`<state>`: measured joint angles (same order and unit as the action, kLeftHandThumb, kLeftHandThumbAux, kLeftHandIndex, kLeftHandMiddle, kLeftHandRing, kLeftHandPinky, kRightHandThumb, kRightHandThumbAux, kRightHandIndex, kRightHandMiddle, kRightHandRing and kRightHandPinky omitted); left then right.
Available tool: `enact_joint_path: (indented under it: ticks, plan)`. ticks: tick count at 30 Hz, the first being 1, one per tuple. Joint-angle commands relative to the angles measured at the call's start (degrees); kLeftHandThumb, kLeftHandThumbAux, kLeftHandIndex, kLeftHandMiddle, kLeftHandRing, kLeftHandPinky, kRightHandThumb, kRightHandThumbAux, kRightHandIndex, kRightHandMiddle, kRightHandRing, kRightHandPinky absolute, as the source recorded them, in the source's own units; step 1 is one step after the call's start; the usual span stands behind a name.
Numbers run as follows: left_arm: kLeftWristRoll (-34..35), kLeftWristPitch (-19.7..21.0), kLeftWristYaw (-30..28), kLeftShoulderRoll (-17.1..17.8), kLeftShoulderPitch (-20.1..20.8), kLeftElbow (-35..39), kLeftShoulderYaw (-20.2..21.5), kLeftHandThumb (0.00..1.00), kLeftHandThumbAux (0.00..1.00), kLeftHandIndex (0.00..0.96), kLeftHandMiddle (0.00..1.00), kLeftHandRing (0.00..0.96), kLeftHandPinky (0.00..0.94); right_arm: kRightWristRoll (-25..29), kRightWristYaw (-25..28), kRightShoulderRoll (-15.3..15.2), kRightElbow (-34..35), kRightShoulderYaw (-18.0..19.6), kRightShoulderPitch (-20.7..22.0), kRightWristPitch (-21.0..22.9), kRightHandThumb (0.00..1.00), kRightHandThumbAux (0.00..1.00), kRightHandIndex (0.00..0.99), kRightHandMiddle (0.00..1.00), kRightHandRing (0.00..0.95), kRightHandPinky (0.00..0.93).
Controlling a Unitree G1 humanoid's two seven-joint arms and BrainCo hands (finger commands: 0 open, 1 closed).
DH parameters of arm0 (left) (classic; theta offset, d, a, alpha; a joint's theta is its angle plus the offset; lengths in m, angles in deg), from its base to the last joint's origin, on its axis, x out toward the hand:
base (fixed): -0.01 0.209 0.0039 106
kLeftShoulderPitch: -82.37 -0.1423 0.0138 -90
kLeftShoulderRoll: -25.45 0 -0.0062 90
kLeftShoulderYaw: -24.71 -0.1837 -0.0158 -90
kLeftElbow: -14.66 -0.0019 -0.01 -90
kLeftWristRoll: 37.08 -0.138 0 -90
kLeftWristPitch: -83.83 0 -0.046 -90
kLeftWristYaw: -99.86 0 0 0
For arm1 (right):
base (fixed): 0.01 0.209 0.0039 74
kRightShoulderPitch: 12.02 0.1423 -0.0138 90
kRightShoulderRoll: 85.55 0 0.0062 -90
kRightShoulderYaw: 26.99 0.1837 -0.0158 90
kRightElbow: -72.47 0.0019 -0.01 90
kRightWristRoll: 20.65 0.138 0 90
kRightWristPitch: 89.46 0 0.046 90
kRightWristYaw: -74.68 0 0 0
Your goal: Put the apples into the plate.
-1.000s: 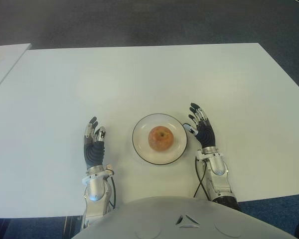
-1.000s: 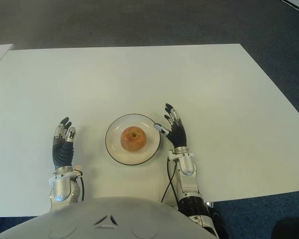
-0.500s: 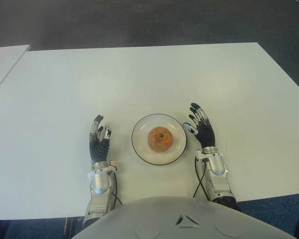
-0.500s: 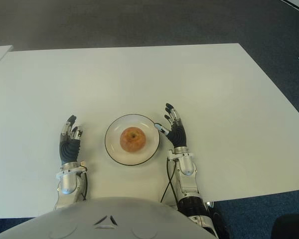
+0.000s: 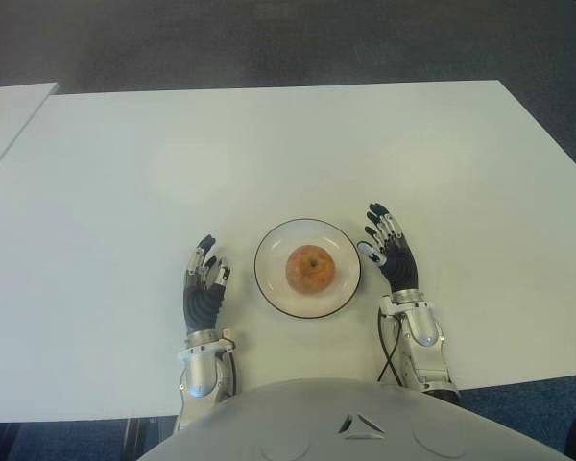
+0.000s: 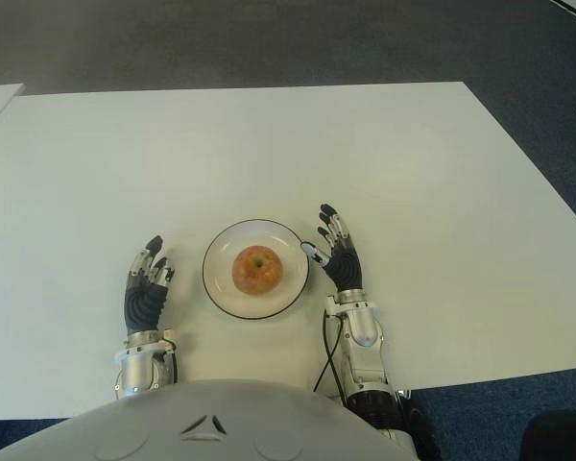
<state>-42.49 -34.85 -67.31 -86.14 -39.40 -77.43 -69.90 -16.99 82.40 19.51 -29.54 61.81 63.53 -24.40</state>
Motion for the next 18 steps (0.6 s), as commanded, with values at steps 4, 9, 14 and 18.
enact_joint_path:
  ticks: [4,9,14,18]
  plan:
    - [3.0,1.2,-3.4,-0.2,-2.1,0.5,-1.6,0.187,0.583,0.201,0.155,0.142,0.201,1.1,0.2,0.6,1.1,-0.4,-5.5,6.6,0.155,0.573,0.057,0.041,0.000,0.000]
    - [4.7,0.8,-6.1,0.4,-2.2,0.6,-2.3,0.196,0.565,0.203,0.160,0.144,0.195,1.3,0.1,1.1,2.6,-0.5,-6.3,7.9,0.152,0.562,0.052,0.044,0.000,0.000]
    - [5.4,0.3,-9.1,1.7,-2.2,-0.1,-2.5,0.172,0.542,0.176,0.157,0.137,0.174,1.0,0.0,1.2,4.2,-0.7,-7.3,8.5,0.147,0.554,0.041,0.037,0.000,0.000]
    - [6.3,0.3,-11.6,2.9,-2.9,0.6,-2.8,0.131,0.506,0.131,0.133,0.116,0.123,0.9,0.0,1.1,5.5,-1.0,-8.1,9.1,0.140,0.550,0.022,0.022,0.000,0.000]
